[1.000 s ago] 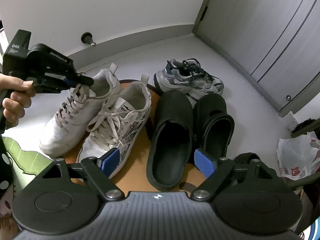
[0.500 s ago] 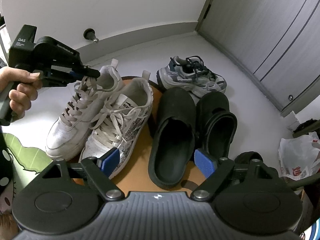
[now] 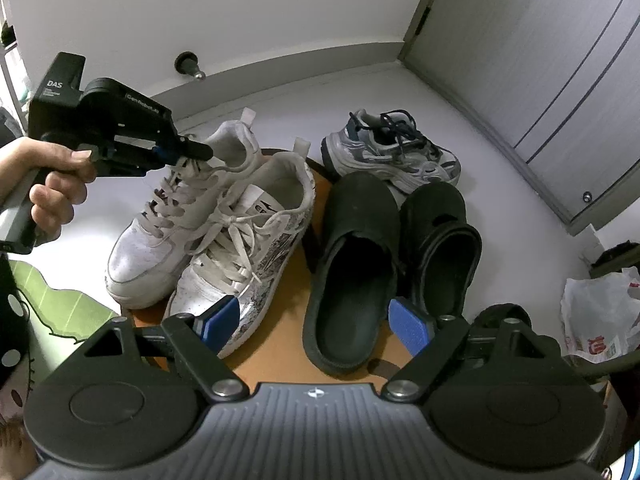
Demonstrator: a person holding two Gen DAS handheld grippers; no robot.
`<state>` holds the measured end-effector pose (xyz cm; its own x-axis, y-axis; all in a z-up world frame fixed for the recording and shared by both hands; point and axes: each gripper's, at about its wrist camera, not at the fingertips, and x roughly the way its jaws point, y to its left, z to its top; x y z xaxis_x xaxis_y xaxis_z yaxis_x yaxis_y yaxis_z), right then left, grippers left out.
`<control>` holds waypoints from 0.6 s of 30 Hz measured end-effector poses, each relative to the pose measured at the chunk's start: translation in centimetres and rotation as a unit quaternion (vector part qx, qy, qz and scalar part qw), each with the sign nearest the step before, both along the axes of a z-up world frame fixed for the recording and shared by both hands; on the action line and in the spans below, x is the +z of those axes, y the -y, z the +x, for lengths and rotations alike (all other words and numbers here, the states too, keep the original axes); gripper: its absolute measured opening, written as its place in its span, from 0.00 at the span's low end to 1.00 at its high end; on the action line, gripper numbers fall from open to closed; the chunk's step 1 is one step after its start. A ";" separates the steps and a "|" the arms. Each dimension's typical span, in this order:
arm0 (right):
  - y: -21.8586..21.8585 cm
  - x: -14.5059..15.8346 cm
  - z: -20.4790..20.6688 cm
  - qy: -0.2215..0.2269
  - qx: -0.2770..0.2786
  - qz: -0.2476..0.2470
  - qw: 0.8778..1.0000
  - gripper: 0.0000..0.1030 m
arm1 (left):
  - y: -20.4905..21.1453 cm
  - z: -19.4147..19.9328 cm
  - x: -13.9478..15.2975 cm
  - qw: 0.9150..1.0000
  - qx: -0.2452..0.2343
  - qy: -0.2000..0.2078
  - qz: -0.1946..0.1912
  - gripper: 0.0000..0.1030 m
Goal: Organize scattered shoes
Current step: 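Lower the white sneaker onto the mat beside the graffiti-print high-top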
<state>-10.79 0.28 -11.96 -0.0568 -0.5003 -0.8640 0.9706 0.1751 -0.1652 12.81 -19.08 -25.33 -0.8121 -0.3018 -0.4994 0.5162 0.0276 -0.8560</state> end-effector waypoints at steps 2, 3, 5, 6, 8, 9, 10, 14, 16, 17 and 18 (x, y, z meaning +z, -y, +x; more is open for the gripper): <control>-0.1 -0.1 -0.1 0.000 0.001 0.002 1.000 0.83 | -0.2 0.2 0.3 1.000 0.001 0.001 -0.004 0.08; -0.1 -0.2 -0.1 -0.001 0.000 0.004 1.000 0.83 | -0.2 0.3 0.3 1.000 0.002 0.000 -0.003 0.08; -0.1 -0.4 -0.2 -0.003 -0.003 0.009 1.000 0.83 | -0.3 0.3 0.3 1.000 0.003 -0.002 -0.001 0.08; 0.0 -0.5 -0.3 -0.003 -0.004 0.010 1.000 0.83 | -0.3 0.2 0.3 1.000 0.003 0.000 -0.002 0.08; 0.1 -0.5 -0.3 -0.003 -0.006 0.010 1.000 0.83 | -0.2 0.1 0.4 1.000 0.003 0.002 -0.005 0.08; 0.2 -0.4 -0.2 -0.003 -0.005 0.009 1.000 0.83 | -0.2 0.1 0.5 1.000 0.002 0.003 -0.006 0.08; 0.2 -0.4 -0.1 -0.003 -0.004 0.008 1.000 0.83 | -0.2 0.1 0.4 1.000 0.002 0.003 -0.007 0.08; 0.2 -0.5 0.3 -0.005 0.001 0.009 1.000 0.83 | 0.0 0.2 -0.2 1.000 0.001 0.000 0.002 0.08; 0.1 -0.5 0.4 -0.006 0.002 0.010 1.000 0.83 | 0.2 -0.1 -0.7 1.000 -0.003 0.001 0.011 0.09; 0.1 -0.5 0.5 -0.006 0.002 0.010 1.000 0.83 | 0.2 -0.2 -0.7 1.000 -0.002 0.013 0.010 0.09; 0.1 -0.4 0.5 -0.006 0.002 0.009 1.000 0.83 | 0.2 -0.3 -0.7 1.000 -0.003 0.028 0.008 0.11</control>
